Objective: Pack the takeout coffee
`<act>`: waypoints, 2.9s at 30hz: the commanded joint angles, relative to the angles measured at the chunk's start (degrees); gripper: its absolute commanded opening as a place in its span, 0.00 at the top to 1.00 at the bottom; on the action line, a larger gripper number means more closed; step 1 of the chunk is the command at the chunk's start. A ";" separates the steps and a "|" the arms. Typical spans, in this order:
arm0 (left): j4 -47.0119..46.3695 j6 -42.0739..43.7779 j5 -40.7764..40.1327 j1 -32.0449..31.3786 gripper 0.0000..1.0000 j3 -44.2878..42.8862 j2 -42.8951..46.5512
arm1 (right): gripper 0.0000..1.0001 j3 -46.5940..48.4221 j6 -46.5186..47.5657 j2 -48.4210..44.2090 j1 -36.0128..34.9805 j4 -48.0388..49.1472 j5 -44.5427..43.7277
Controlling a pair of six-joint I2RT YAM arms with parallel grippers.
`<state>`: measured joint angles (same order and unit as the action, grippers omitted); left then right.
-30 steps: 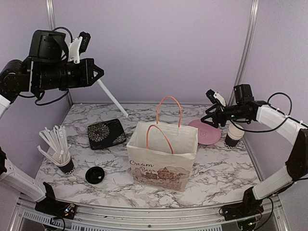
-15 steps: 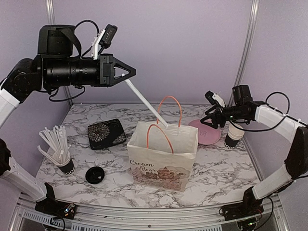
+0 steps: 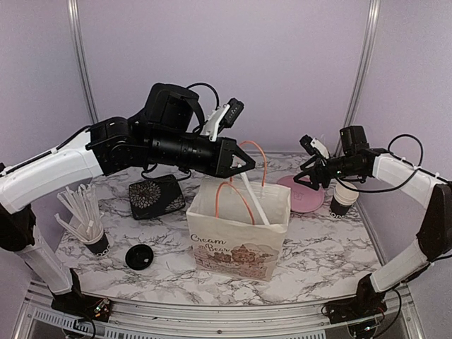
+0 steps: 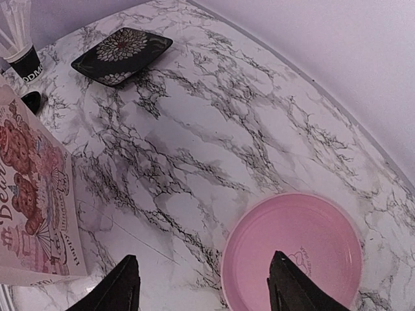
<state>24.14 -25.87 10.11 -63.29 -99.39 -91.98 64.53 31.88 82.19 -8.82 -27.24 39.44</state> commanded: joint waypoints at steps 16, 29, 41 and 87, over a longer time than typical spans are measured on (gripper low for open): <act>7.98 5.52 -13.53 -0.61 0.65 -3.26 0.84 | 0.34 -0.02 1.31 0.42 0.21 -1.14 -0.15; 29.26 -3.36 -53.27 5.88 0.64 11.88 17.19 | 0.34 0.07 1.53 0.98 0.20 -1.43 0.27; 44.35 -12.41 -52.23 9.41 0.56 23.10 21.03 | 0.34 0.86 2.52 2.27 0.19 -3.24 0.94; 57.05 -17.39 -53.34 9.32 1.00 17.04 20.87 | 0.34 1.60 3.92 4.88 -2.55 -4.89 0.20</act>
<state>79.81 -43.86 -39.92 -54.06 -78.83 -71.00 64.53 35.03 86.06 -10.44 -30.98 39.94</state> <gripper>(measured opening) 0.008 0.657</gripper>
